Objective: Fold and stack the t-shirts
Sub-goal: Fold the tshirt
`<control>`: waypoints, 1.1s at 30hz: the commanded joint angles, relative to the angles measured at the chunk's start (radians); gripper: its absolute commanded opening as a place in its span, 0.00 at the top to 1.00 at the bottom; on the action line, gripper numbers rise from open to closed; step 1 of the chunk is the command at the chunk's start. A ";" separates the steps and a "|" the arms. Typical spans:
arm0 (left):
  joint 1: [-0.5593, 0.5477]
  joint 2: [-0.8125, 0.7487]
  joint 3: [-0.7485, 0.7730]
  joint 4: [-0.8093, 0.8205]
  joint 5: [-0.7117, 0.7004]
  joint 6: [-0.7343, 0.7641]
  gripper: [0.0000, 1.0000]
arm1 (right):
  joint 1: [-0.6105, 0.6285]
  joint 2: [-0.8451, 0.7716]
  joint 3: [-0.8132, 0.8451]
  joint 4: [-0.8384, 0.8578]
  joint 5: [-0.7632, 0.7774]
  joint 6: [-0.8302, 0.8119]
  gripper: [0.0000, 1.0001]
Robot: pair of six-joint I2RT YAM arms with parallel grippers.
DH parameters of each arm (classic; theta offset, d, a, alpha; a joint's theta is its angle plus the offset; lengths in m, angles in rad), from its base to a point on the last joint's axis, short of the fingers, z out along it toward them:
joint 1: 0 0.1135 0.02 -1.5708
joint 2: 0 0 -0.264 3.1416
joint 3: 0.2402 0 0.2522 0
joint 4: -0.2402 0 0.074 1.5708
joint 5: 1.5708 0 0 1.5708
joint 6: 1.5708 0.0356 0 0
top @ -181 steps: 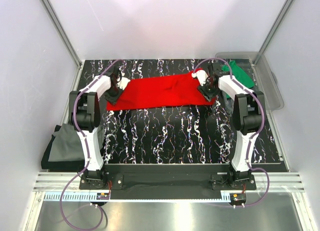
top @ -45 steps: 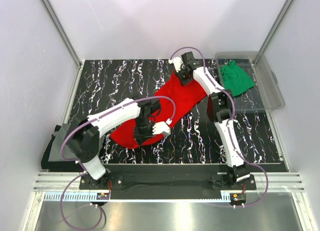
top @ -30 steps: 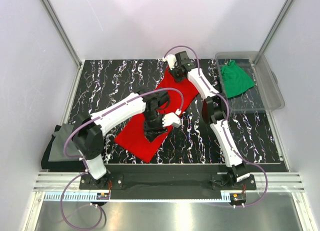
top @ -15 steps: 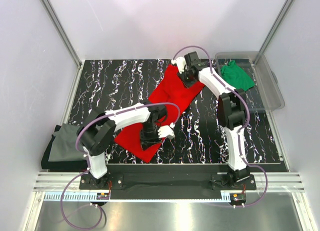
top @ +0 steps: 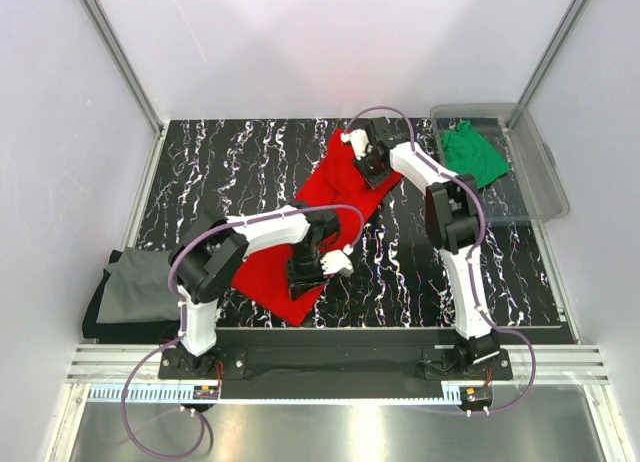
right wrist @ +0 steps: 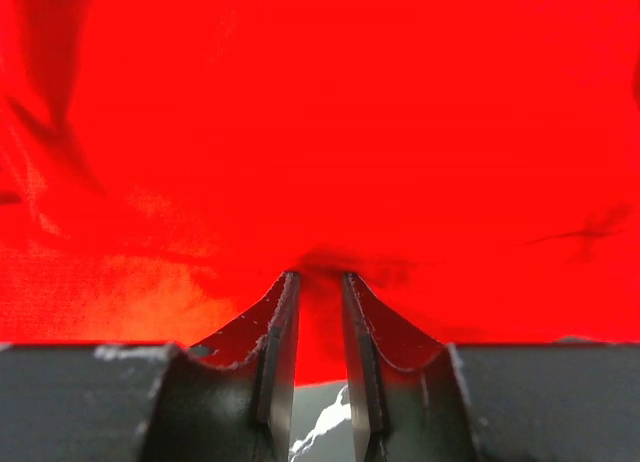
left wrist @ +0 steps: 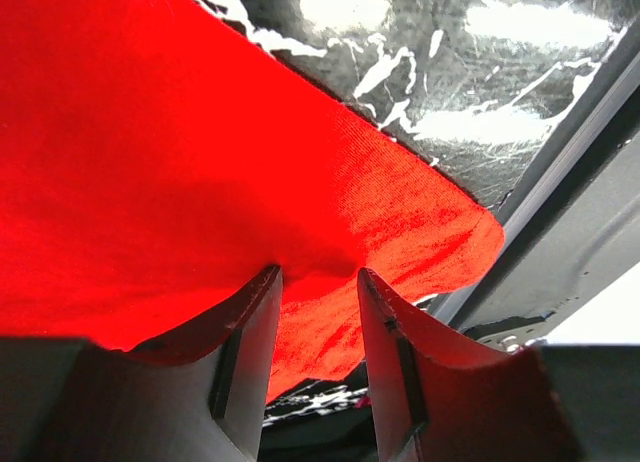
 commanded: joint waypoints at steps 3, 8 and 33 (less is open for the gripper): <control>-0.029 0.111 0.094 0.042 0.035 -0.036 0.57 | -0.002 0.144 0.233 -0.005 -0.013 0.005 0.70; -0.051 0.177 0.175 -0.010 0.046 -0.043 0.57 | 0.003 0.273 0.454 -0.080 -0.018 -0.032 0.72; -0.080 0.015 0.096 0.022 -0.108 0.010 0.57 | -0.037 0.167 0.424 -0.085 -0.012 -0.050 0.70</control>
